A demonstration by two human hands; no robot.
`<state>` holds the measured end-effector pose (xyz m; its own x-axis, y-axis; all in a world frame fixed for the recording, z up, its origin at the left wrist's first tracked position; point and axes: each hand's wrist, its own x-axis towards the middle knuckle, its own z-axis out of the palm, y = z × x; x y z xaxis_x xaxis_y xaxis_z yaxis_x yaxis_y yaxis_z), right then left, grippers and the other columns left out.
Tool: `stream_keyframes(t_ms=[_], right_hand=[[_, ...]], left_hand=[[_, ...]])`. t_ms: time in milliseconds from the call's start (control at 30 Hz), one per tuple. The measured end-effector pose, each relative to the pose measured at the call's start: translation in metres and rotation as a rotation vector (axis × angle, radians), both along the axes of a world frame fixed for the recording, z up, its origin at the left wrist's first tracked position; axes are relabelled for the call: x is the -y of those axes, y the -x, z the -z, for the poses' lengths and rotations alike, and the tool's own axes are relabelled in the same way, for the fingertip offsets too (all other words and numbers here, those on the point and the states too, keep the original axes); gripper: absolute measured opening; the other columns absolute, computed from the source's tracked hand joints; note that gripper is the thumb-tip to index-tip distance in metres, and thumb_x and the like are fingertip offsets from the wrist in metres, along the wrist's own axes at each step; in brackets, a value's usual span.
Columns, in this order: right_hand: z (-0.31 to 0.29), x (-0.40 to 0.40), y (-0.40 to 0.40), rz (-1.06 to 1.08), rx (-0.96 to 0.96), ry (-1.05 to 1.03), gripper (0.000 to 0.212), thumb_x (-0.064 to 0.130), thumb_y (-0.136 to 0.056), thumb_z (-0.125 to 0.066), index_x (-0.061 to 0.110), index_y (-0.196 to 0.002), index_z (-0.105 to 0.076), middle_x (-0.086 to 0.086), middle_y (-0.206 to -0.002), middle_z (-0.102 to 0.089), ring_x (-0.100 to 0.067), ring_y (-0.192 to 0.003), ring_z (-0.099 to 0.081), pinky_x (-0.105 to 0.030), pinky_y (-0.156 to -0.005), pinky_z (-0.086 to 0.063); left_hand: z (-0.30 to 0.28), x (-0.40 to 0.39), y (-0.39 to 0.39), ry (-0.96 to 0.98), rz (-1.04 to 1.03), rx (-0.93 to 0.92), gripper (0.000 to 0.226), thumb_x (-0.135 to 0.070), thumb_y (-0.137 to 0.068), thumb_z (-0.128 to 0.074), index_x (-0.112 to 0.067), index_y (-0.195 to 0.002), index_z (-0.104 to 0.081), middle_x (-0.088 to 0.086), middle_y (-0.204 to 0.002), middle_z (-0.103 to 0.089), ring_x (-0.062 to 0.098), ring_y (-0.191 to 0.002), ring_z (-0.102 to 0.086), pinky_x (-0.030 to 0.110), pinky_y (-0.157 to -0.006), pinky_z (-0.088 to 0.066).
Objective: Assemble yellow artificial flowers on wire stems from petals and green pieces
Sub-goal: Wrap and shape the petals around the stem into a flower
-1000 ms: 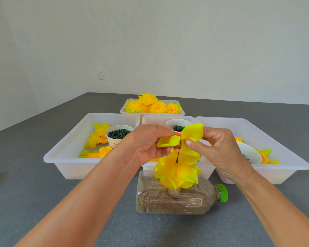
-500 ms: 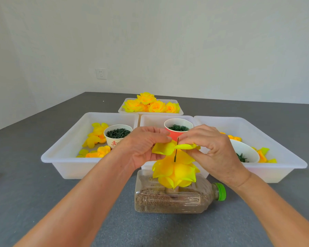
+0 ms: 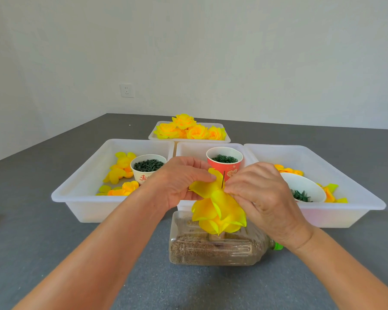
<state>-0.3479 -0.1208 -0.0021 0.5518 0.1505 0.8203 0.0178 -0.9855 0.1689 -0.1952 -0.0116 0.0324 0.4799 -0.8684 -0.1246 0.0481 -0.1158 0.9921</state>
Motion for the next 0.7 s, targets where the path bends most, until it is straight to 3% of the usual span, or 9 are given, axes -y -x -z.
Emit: stream_keyframes(t_ms=[300, 500, 700], right_hand=[[-0.0003, -0.0012, 0.0003, 0.001, -0.047, -0.006, 0.012, 0.014, -0.086, -0.063, 0.012, -0.083, -0.074, 0.002, -0.085, -0.070, -0.022, -0.080, -0.063, -0.033, -0.080, -0.040], [-0.0026, -0.0018, 0.0016, -0.007, -0.090, -0.007, 0.009, 0.011, -0.082, -0.066, 0.014, -0.081, -0.074, 0.003, -0.084, -0.070, -0.024, -0.081, -0.063, -0.034, -0.081, -0.040], [-0.0032, -0.0033, 0.0020, 0.002, -0.126, -0.005, 0.008, 0.012, -0.080, -0.068, 0.015, -0.081, -0.075, 0.002, -0.083, -0.069, -0.024, -0.081, -0.063, -0.034, -0.080, -0.040]], left_hand=[[0.0021, -0.0028, -0.0008, -0.072, 0.003, 0.052, 0.023, -0.003, -0.079, -0.069, -0.011, -0.100, -0.063, 0.012, -0.098, -0.067, 0.021, -0.081, -0.064, 0.030, -0.061, -0.055], [0.0021, -0.0039, 0.0004, -0.119, 0.004, 0.110, 0.029, -0.003, -0.079, -0.069, -0.011, -0.106, -0.062, 0.015, -0.106, -0.066, 0.027, -0.093, -0.064, 0.033, -0.068, -0.056], [0.0031, -0.0034, 0.0014, -0.136, -0.007, 0.176, 0.029, -0.004, -0.077, -0.071, -0.014, -0.102, -0.063, 0.013, -0.107, -0.065, 0.025, -0.090, -0.064, 0.028, -0.061, -0.055]])
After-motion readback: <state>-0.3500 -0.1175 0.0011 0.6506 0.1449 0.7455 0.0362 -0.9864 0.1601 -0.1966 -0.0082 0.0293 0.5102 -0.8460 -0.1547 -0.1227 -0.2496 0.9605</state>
